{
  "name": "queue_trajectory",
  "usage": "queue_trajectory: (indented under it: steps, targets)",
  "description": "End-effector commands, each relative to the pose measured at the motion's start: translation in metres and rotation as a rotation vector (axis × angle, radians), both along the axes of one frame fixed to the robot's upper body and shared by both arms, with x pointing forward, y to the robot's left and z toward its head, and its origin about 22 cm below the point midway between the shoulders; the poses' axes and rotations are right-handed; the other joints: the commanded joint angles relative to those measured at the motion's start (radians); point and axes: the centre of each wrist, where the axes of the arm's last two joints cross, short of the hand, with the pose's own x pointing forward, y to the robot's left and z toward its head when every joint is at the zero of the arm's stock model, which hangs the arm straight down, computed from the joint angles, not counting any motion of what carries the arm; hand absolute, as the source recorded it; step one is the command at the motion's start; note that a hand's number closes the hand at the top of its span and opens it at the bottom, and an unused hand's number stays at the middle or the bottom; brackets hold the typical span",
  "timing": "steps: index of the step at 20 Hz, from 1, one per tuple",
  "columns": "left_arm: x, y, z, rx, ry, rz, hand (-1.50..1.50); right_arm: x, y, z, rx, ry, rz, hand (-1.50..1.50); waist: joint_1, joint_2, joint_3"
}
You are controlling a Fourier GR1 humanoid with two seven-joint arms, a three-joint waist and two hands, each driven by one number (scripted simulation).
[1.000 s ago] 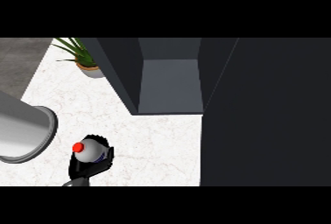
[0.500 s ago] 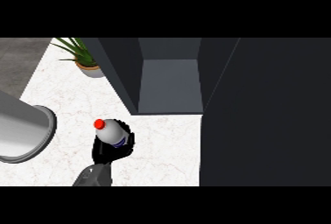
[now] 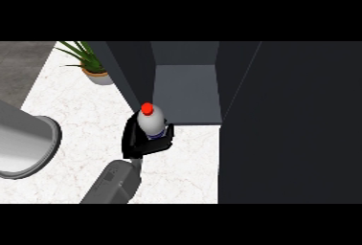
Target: Pick up the bottled water, place it into the cabinet and close the cabinet
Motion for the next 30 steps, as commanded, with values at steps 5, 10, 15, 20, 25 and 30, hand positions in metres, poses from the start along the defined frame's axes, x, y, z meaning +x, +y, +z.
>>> queue_trajectory:
  steps: [5,10,15,20,25,30]
  targets:
    - [0.035,-0.047,0.06,0.074,-0.009,0.031,1.5,0.002,-0.002,0.017,0.044,-0.041,-0.024,-1.5,-0.008,0.005,-0.001]
    - [0.057,-0.079,0.095,0.184,-0.002,0.058,1.5,-0.005,-0.002,0.016,0.019,-0.048,0.018,-1.5,-0.033,0.005,0.0]
    - [0.079,-0.061,0.078,0.214,0.069,0.115,1.5,0.0,-0.009,0.018,0.021,-0.062,-0.004,-1.5,-0.025,0.012,-0.001]
    - [0.101,-0.066,0.094,0.266,0.094,0.14,1.5,0.008,-0.024,0.005,0.012,-0.076,-0.021,-1.5,-0.033,0.016,0.0]
    - [0.115,-0.061,0.092,0.467,0.088,0.212,1.5,0.01,-0.02,0.006,0.009,-0.077,0.016,-1.5,-0.046,0.022,0.0]
    - [0.112,-0.027,0.063,0.432,0.15,0.319,1.5,0.007,-0.018,0.017,0.013,-0.09,0.013,-1.5,-0.052,0.03,-0.003]
